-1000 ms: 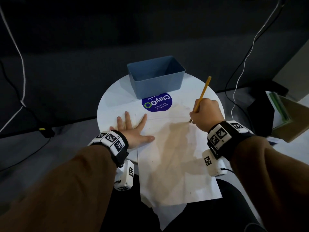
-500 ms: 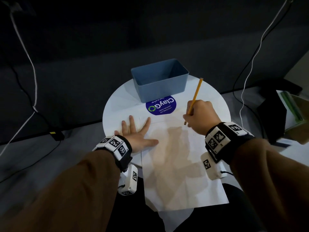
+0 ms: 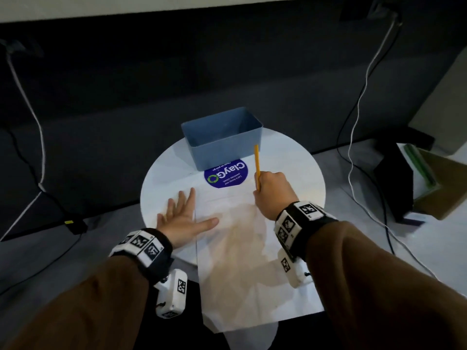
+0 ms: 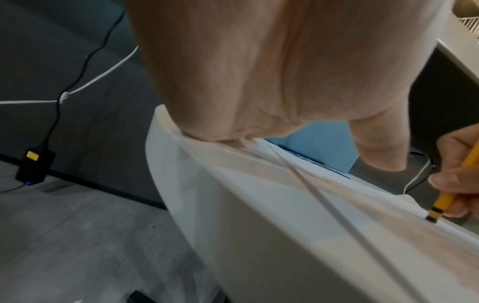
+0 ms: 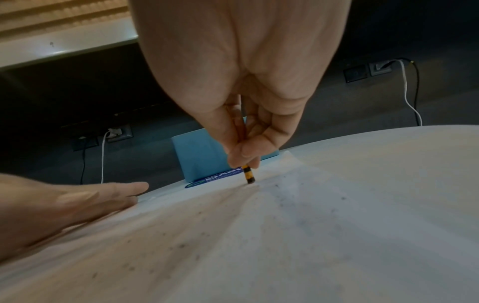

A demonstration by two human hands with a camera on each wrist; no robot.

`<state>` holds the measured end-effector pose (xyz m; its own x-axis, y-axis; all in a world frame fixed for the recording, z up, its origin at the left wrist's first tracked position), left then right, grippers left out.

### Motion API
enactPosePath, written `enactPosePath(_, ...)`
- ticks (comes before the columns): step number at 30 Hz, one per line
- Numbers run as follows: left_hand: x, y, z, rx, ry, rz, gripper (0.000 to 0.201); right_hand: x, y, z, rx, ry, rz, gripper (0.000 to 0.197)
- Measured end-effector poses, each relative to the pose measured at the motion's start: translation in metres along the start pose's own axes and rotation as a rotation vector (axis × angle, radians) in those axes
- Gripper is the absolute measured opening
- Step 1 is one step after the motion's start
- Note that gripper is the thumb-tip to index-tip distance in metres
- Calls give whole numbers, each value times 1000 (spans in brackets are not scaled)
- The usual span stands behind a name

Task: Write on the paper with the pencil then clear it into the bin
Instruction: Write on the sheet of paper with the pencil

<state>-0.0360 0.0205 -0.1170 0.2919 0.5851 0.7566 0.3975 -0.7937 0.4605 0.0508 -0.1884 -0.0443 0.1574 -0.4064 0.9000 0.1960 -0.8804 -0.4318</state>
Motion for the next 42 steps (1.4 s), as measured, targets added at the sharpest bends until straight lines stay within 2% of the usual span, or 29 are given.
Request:
enactPosePath(2, 6, 3, -1, -12, 115, -49, 97, 1, 2, -1, -1, 9, 7, 14)
enactPosePath(3, 15, 3, -1, -26, 241, -125, 81, 1, 2, -1, -1, 10, 7, 13)
enactPosePath(5, 37, 1, -9, -52, 536, -315, 27, 1, 3, 0, -6, 12, 7, 13)
enactPosePath(6, 44, 1, -14, -63, 621, -390, 18, 2, 4, 0, -7, 13, 12, 13)
enactPosePath(9, 56, 7, -20, -91, 661, -541, 39, 2, 2, -1, -13, 12, 19, 15)
enactPosePath(11, 62, 8, -21, -87, 692, -564, 42, 2, 1, -1, -16, 11, 23, 15)
enactPosePath(15, 59, 6, -11, -112, 624, -646, 33, 1, 1, -2, -25, 10, 30, 16)
enactPosePath(18, 58, 8, -13, -117, 609, -586, 35, 1, 2, -1, -21, 15, 12, 17)
enactPosePath(20, 53, 10, -13, -167, 564, -585, 19, -1, 2, -1, -27, 11, -3, 15)
enactPosePath(22, 48, 6, -12, -201, 517, -562, 23, -3, 2, -1, -27, 15, -7, 15)
enactPosePath(25, 43, 0, -8, -178, 459, -481, 23, -2, 1, 0, -27, 13, -4, 16)
enactPosePath(30, 40, -11, -2, -95, 456, -701, 13, -1, -4, 0, -14, 6, -23, 8)
enactPosePath(32, 34, -12, -1, -82, 461, -644, 12, -2, -4, -1, -15, 7, -31, 10)
enactPosePath(35, 26, -10, -2, -33, 425, -398, 28, -2, -2, -1, -25, 9, -33, 6)
enactPosePath(37, 20, -9, -4, 18, 346, -259, 43, -3, -2, 0, -26, 6, -47, 11)
enactPosePath(40, 4, -6, -8, 58, 188, -137, 58, -3, -2, 0, -31, 0, -49, 15)
enactPosePath(42, 2, -7, -7, 76, 157, -82, 63, -2, -1, 1, -31, 8, -50, 13)
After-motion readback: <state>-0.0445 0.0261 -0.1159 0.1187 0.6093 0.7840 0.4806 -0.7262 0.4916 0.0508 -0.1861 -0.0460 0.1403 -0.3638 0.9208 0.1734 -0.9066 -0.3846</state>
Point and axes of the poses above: each hand's wrist, its own z-axis towards the middle knuckle, its own x-axis out of the back of the hand, y = z × x, the point moved 8 cm from there along z, towards the middle knuckle, and after that the axes turned 3 degrees about -z, right-handed, at the moved point
